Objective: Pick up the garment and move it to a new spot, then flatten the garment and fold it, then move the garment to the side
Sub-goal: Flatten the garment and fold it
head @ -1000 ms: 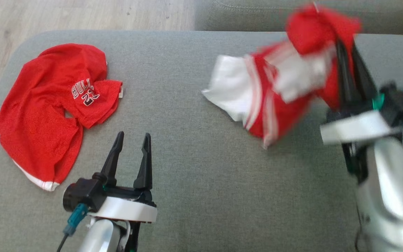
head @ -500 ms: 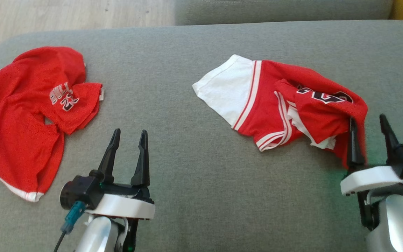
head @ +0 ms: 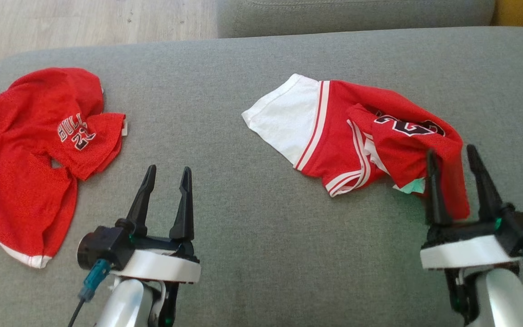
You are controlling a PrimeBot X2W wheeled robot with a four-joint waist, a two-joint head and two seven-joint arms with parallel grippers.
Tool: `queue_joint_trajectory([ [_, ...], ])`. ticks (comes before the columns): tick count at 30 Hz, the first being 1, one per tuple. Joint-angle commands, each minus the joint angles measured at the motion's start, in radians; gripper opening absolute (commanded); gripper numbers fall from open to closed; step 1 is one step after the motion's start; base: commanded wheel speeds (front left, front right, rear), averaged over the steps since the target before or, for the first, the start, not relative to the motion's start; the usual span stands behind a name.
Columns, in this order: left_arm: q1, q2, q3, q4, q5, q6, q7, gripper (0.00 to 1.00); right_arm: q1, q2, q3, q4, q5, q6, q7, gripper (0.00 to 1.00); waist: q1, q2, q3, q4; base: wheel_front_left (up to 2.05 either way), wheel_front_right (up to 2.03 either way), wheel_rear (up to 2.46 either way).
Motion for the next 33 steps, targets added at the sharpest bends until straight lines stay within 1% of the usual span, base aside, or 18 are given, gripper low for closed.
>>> queue_joint_trajectory([
  [1,-0.033,0.000,0.033,-0.034,0.008,-0.002,-0.009,1.00,-0.015,-0.004,0.032,-0.039,0.006,0.008,-0.011,1.00,0.0000,0.0000,0.001,0.000,0.00,0.00,0.00],
  [11,-0.035,0.000,0.032,-0.037,0.007,-0.004,-0.009,1.00,-0.024,-0.004,0.041,-0.045,0.015,0.008,-0.011,1.00,0.0000,0.0000,0.008,-0.002,0.00,0.00,0.00],
  [20,-0.077,0.000,0.004,-0.034,0.014,-0.010,-0.009,1.00,-0.044,-0.004,0.038,-0.060,0.015,0.008,-0.011,1.00,0.0000,0.0000,0.042,-0.036,0.00,0.00,0.00],
  [25,-0.095,0.000,-0.005,-0.031,0.010,-0.006,-0.009,1.00,-0.044,-0.004,0.037,-0.062,0.017,0.008,-0.011,1.00,0.0000,0.0000,0.049,-0.048,0.00,0.00,0.00],
  [29,-0.092,0.000,-0.003,-0.030,0.007,-0.004,-0.009,1.00,-0.044,-0.004,0.035,-0.063,0.019,0.008,-0.011,1.00,0.0000,0.0000,0.049,-0.044,0.00,0.00,0.00],
  [33,-0.086,0.000,0.003,-0.030,0.006,-0.003,-0.009,1.00,-0.049,-0.004,0.052,-0.072,0.019,0.008,-0.011,1.00,0.0000,0.0000,0.048,-0.023,0.00,0.00,0.00],
])
